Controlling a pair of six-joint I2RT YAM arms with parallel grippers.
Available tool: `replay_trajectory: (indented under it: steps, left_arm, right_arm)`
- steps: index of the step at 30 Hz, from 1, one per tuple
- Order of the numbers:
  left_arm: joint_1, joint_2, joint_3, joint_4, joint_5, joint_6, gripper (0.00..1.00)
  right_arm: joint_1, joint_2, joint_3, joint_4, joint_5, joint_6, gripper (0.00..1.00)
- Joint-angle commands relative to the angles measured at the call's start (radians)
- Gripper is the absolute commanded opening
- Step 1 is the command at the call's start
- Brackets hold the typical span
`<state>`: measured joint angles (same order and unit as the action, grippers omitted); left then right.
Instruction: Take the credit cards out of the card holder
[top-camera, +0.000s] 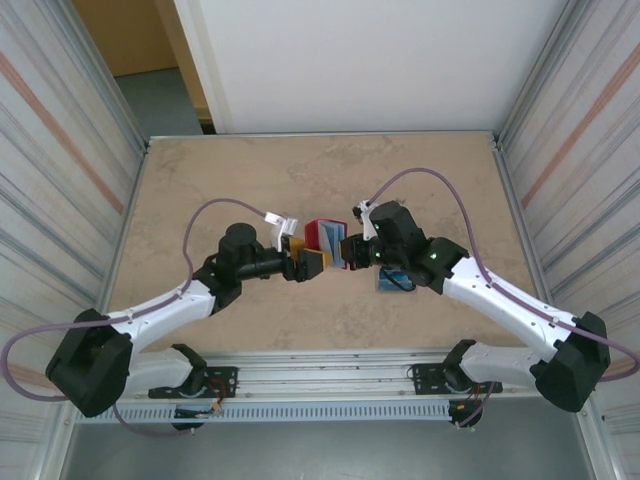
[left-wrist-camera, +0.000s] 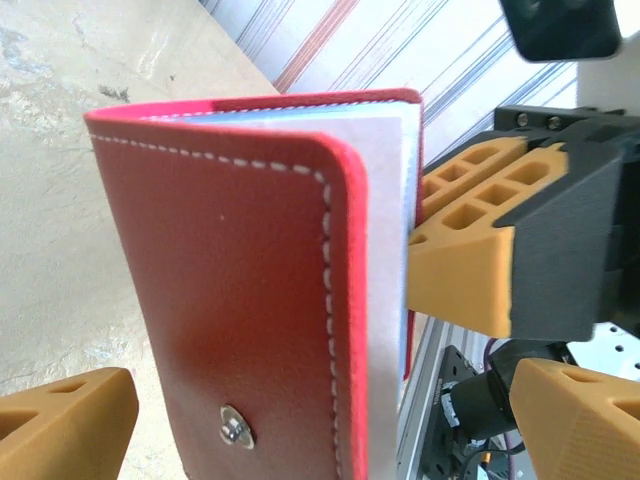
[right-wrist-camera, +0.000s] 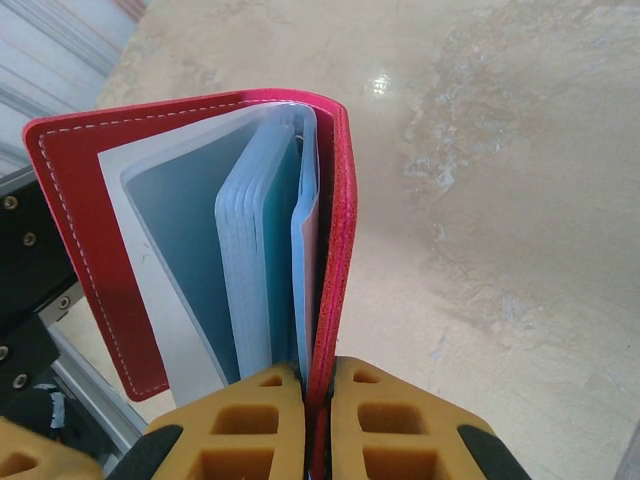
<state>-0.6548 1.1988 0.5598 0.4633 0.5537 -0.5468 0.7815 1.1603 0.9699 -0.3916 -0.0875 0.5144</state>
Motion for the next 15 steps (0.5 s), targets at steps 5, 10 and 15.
replay_trajectory:
  steps: [5, 10, 15]
  left_arm:
    - [-0.030, 0.014, 0.058, -0.062, -0.059, 0.067, 0.96]
    - [-0.047, 0.034, 0.078, -0.075, -0.076, 0.080, 0.99]
    - [-0.061, 0.065, 0.089, -0.074, -0.086, 0.082, 0.98]
  right_arm:
    - [0.015, -0.005, 0.057, -0.025, 0.041, -0.009, 0.00]
    - [0.031, 0.024, 0.100, -0.090, 0.097, -0.008, 0.00]
    - [0.056, 0.059, 0.138, -0.129, 0.131, -0.012, 0.00]
